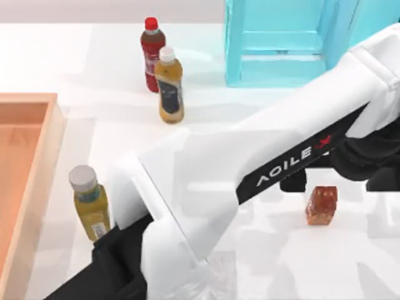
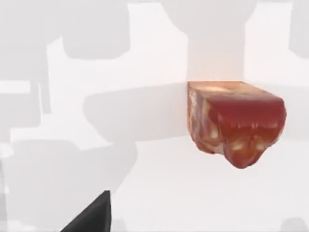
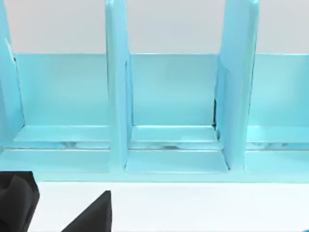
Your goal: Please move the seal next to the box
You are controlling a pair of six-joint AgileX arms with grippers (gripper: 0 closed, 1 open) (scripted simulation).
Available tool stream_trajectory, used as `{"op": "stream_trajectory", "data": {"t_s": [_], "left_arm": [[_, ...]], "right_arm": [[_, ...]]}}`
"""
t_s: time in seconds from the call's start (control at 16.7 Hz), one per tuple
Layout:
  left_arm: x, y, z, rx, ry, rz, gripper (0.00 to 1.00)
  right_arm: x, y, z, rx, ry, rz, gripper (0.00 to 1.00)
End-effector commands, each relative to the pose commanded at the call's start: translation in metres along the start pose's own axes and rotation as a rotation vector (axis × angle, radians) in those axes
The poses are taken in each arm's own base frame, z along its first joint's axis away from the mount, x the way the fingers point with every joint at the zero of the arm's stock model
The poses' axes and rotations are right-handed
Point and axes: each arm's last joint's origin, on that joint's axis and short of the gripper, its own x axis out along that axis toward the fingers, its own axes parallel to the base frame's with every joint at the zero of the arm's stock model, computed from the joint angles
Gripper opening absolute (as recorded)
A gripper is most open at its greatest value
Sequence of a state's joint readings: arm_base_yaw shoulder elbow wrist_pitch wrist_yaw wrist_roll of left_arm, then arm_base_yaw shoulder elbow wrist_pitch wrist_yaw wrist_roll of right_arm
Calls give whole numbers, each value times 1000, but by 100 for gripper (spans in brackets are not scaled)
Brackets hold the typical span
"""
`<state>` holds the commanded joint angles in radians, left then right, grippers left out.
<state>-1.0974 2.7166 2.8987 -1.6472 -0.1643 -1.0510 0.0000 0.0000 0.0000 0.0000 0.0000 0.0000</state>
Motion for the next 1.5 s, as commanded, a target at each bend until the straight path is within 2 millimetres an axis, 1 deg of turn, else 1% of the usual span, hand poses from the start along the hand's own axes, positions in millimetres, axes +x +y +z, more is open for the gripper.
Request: {"op": "stream_trajectory", "data": {"t_s": [0.3, 0.48, 0.66, 0.84, 1.08, 1.2, 1.32, 1.5], "left_arm": [[0, 0, 0, -1, 1, 3, 100], [4, 0, 2, -2, 2, 5, 100], [21, -4, 3, -1, 3, 7, 100], [45, -8, 3, -1, 3, 7, 100], [81, -6, 4, -1, 3, 7, 100], [93, -4, 3, -1, 2, 6, 100], [99, -3, 2, -1, 3, 7, 100], [99, -3, 2, -1, 3, 7, 100]], "right_arm": [[0, 0, 0, 0, 0, 0, 100], [0, 0, 0, 0, 0, 0, 100], [0, 0, 0, 0, 0, 0, 100], [0, 0, 0, 0, 0, 0, 100], [0, 0, 0, 0, 0, 0, 100], [0, 0, 0, 0, 0, 0, 100], [0, 0, 0, 0, 0, 0, 100], [0, 0, 0, 0, 0, 0, 100]]}}
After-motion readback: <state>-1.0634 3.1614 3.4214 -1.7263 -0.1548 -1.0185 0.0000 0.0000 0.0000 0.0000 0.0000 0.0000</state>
